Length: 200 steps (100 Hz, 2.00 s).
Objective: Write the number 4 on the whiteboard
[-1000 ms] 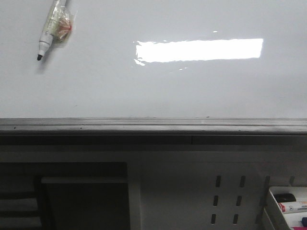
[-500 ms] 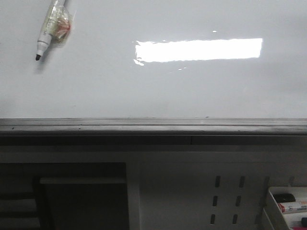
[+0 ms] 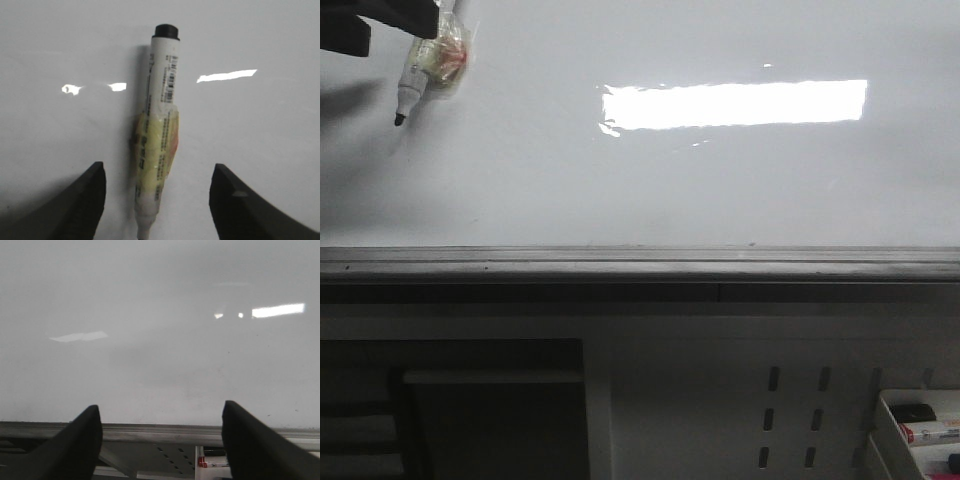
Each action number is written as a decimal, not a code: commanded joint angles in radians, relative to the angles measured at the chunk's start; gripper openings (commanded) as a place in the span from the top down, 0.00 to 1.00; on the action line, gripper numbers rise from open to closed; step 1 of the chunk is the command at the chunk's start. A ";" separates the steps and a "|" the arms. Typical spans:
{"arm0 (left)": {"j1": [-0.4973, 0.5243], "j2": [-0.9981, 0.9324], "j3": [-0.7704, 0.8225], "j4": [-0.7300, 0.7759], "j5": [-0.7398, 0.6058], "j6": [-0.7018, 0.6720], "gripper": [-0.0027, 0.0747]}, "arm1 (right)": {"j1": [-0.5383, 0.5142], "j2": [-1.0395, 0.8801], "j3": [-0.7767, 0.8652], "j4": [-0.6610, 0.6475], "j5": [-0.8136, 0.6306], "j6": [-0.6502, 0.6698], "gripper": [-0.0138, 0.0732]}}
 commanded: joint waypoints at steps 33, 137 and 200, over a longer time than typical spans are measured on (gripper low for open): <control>-0.008 0.082 -0.088 0.001 -0.054 0.003 0.62 | -0.001 0.005 -0.038 0.017 -0.063 -0.022 0.33; -0.403 -0.019 -0.089 0.129 0.165 0.454 0.99 | 0.029 0.400 -0.344 0.693 0.611 -0.651 0.33; -0.503 0.043 -0.089 0.136 0.072 0.455 0.99 | 0.207 0.584 -0.434 0.637 0.674 -0.641 0.33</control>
